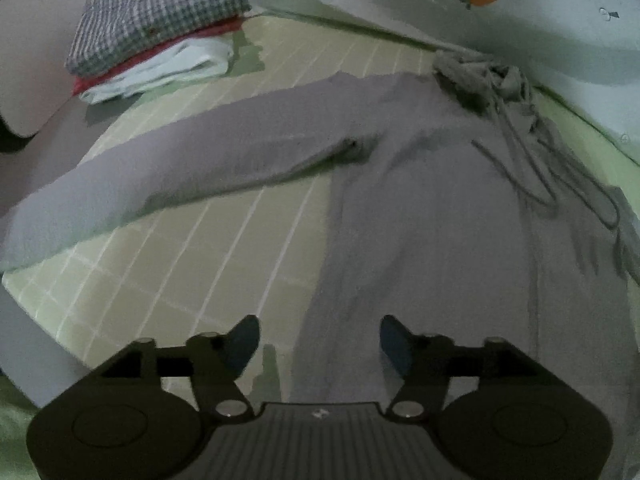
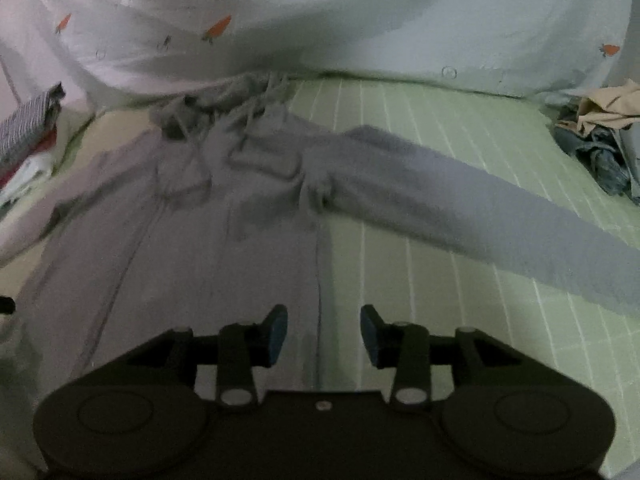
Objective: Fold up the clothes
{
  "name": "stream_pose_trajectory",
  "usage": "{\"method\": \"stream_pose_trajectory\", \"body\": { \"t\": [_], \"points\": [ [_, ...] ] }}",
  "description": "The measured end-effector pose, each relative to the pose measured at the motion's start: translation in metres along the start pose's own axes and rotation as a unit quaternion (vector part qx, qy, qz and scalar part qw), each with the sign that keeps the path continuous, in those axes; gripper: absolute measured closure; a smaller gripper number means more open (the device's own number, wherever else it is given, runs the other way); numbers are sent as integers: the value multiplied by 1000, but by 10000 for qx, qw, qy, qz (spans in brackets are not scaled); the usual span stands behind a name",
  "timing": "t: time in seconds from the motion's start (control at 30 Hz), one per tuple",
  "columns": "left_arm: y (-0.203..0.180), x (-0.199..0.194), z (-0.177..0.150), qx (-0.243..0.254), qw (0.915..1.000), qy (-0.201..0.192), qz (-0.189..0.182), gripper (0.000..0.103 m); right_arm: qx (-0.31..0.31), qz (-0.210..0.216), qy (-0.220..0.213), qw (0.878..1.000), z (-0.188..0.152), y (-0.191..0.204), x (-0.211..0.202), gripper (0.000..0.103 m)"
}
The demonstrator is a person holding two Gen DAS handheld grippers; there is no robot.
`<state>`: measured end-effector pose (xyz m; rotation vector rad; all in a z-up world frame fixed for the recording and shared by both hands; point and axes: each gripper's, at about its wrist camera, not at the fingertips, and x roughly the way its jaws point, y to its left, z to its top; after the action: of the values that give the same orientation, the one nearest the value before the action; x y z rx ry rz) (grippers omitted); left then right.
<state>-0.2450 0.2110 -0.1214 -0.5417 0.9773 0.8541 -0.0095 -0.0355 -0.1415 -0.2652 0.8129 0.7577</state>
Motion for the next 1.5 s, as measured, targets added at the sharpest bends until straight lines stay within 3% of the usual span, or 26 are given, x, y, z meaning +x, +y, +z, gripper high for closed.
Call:
{"method": "stream_pose_trajectory", "body": {
  "t": [0.37,0.6,0.77,0.8,0.87,0.93,1.17,1.3,1.43,1.5],
  "points": [
    [-35,39,51,897,9959,-4,123,18,-599,173,-477,9969,60,21,42,65],
    [-45,82,93,1281,9906,196,434,17,-964,176,-446,9942,111,37,101,61],
    [-42,96,101,1086,9930,287,378,3,-1145,269,-161,9929,138,47,147,61],
    [-39,98,101,998,9939,305,357,1,-1148,308,-80,9929,139,48,152,64],
    [-30,101,100,681,9967,385,217,0,-1071,465,63,9931,139,47,159,80],
    [-19,105,100,217,9985,505,24,0,-884,648,126,9939,136,44,158,98],
    [-22,104,97,256,9986,467,46,0,187,1260,-133,9918,124,31,108,98],
    [-23,106,101,153,9968,774,88,0,122,1433,-176,9894,107,36,73,98],
    [-27,102,92,255,9960,854,62,0,-249,1653,349,9853,86,46,62,97],
    [-28,99,87,303,9955,893,41,0,-390,1553,725,9844,77,51,66,90]
  ]
}}
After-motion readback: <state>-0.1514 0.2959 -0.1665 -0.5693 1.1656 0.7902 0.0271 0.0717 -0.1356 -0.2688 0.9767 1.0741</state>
